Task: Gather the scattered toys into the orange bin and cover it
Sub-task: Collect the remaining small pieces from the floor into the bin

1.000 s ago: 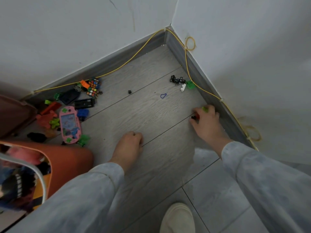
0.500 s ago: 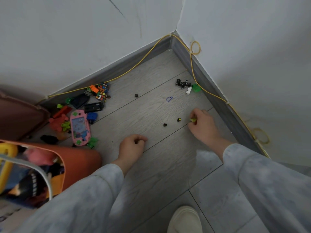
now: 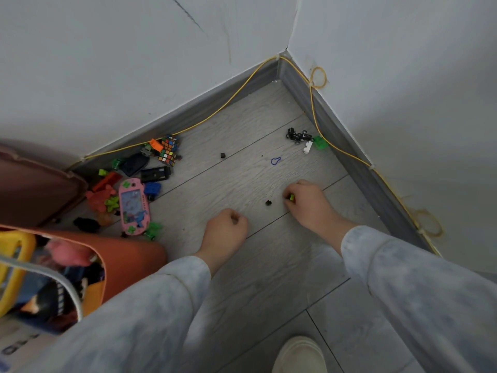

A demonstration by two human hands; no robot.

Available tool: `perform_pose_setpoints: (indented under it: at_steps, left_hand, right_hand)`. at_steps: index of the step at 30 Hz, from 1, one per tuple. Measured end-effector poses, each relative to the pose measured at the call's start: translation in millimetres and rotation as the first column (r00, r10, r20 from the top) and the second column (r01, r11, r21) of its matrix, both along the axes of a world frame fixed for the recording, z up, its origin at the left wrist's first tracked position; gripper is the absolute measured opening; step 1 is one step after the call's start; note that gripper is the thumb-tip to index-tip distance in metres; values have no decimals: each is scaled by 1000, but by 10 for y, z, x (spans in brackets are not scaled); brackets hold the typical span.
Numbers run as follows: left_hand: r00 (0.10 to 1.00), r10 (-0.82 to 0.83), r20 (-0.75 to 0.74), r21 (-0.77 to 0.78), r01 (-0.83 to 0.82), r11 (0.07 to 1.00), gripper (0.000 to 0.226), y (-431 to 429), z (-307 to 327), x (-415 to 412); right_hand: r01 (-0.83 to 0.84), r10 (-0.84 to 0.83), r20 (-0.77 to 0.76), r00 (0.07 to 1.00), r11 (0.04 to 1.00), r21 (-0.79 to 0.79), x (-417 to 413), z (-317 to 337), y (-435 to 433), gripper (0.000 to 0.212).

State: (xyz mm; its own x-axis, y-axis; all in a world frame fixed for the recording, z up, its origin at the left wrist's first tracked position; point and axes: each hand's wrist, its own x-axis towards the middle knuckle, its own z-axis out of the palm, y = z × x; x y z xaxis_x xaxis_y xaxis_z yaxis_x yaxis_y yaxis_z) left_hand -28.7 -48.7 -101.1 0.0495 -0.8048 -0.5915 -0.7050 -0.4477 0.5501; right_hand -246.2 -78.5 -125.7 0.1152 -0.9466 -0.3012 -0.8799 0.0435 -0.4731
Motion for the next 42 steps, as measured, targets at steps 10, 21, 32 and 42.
perform_pose_setpoints:
  at_steps: [10, 21, 32, 42]
  left_hand:
    - [865, -468, 181, -142, 493, 858, 25, -367, -220, -572]
    - [931, -335, 146, -122, 353, 928, 33, -309, -171, -197]
    - [992, -101, 76, -152, 111, 982, 32, -108, -112, 229]
    - [998, 4, -62, -148, -13, 989, 25, 289, -268, 444]
  right_hand:
    - [178, -179, -2, 984, 978, 106, -445, 175, 42, 17]
    - [168, -183, -170, 968, 981, -99, -434, 67, -865, 31]
    - [-78, -14, -417, 909, 976, -202, -42, -85, -1421, 39]
    - [-137, 114, -157, 981, 980, -144, 510, -137, -890, 23]
